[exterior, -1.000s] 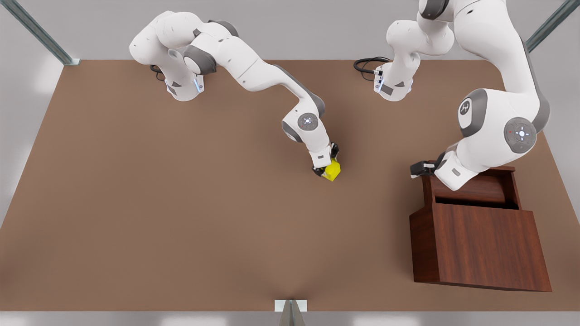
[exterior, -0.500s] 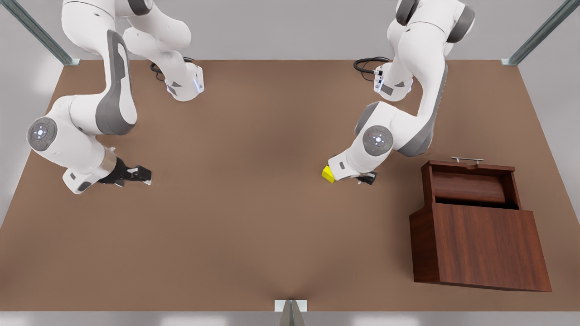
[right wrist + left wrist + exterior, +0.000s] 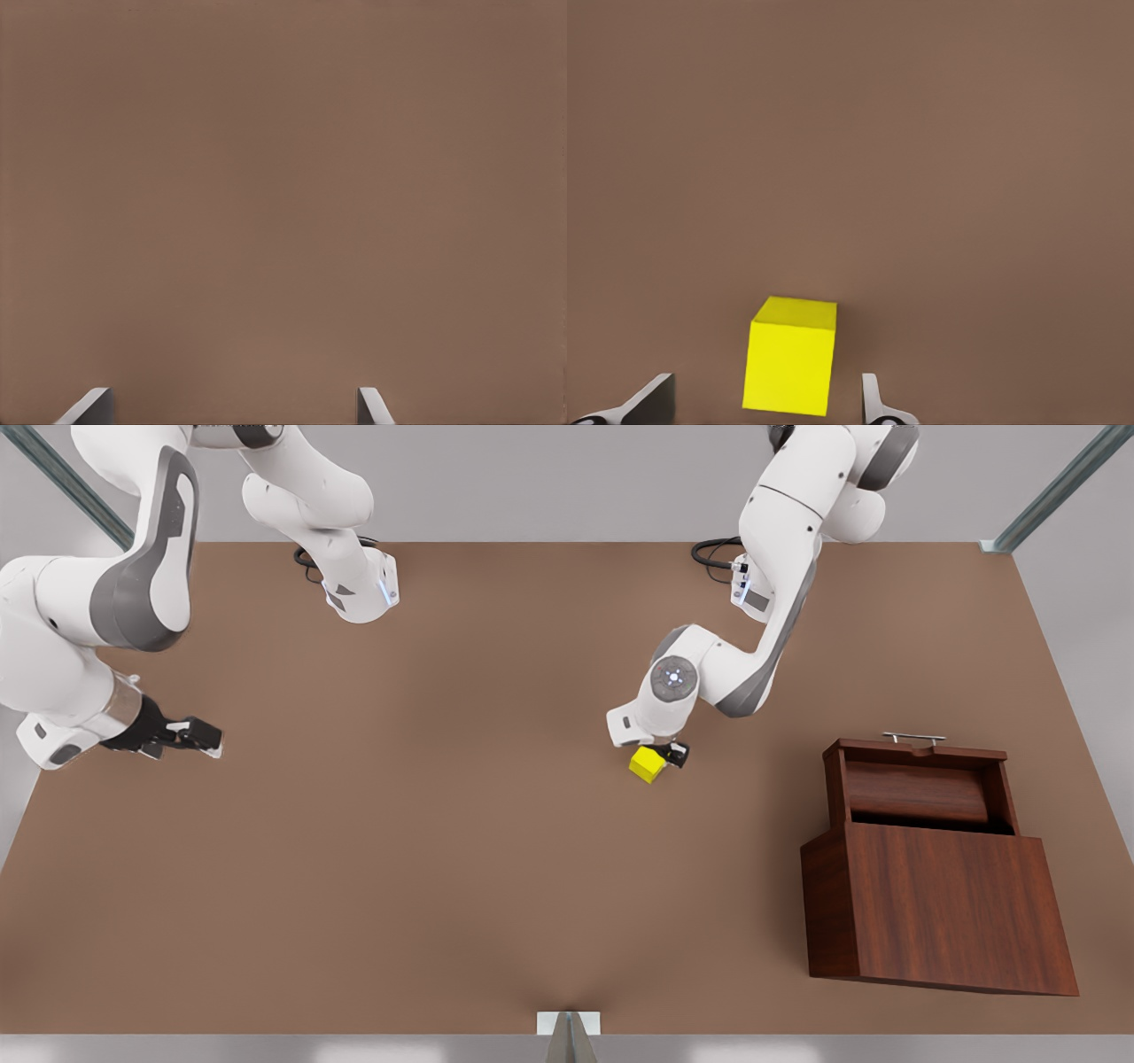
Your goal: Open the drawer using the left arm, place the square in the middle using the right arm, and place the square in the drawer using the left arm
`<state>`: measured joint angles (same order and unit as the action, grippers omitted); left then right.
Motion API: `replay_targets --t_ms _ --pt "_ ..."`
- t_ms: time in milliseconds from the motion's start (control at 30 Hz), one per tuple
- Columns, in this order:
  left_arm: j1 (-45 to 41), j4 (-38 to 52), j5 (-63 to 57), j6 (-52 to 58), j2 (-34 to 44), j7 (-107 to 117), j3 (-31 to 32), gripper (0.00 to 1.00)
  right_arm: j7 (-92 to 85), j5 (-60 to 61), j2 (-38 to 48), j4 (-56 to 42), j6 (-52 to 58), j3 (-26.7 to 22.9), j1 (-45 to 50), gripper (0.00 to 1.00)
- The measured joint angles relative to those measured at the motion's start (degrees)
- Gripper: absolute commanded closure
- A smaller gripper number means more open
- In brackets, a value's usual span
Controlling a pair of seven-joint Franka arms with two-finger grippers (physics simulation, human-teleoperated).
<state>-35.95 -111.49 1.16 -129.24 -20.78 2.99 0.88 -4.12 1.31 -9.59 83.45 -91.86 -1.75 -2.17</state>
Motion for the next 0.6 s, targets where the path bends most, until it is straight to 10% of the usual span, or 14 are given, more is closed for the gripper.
replay_targets --t_ms 600 --pt "-0.2 -3.8 -0.9 -7.1 -4.7 0.0 -0.3 0.00 0.0 -0.3 -3.6 -4.2 -0.6 0.2 0.1 0.00"
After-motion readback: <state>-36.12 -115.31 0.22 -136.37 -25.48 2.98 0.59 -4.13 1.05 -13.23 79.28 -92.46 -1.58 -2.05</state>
